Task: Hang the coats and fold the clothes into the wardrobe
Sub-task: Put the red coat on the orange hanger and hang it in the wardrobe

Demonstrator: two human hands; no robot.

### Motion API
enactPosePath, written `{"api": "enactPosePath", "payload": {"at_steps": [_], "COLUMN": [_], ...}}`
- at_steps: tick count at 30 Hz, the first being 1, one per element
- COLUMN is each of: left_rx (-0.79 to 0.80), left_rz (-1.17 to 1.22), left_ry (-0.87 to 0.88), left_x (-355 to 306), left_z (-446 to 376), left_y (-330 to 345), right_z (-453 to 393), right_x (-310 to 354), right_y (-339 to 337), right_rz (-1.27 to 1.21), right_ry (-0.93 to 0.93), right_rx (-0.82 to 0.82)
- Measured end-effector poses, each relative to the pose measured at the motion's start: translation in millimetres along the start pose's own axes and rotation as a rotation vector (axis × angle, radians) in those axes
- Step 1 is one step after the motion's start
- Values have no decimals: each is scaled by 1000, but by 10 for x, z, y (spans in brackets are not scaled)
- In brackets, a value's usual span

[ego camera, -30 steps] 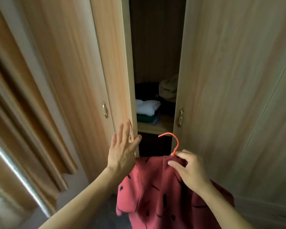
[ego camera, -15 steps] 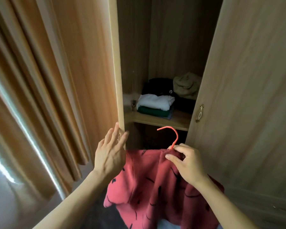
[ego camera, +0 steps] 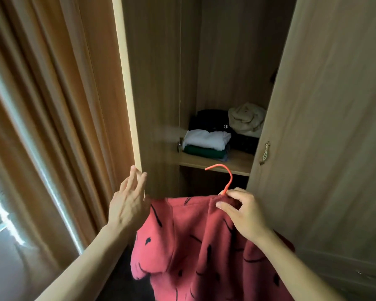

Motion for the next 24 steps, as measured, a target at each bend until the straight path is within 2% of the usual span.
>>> {"api": "enactPosePath", "payload": {"at_steps": [10,12,14,17,21,24], "left_rx": [-34,-84,-110,-55,-13,-101], "left_rz": [56,154,279,391,527,663], "left_ry": [90,188,360,536,445,374], "left_x": [131,16,-203,-605,-887,-989], "left_z": [148,227,371,585,628,653], "left_y": [-75,-184,-296,-361,-251,-208], "right_z": [-14,-5,3,30,78,120], "right_x": [183,223,268,377,542,651], "right_y": [244,273,298,327,284,216], "right_rz": [53,46,47,44,13,-25], "right_ry": [-26,-21,-25,-46,-70,-61], "right_rx": [42,45,46,46,26,35]}}
Point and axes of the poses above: each hand's wrist, its own z-axis away from the middle knuckle, its own y-axis out of the palm, x = y × z, the point moved 2 cm from there along -z, towards the middle knuckle, and after that the axes turned 6 degrees about -y, right-handed, at the moved point
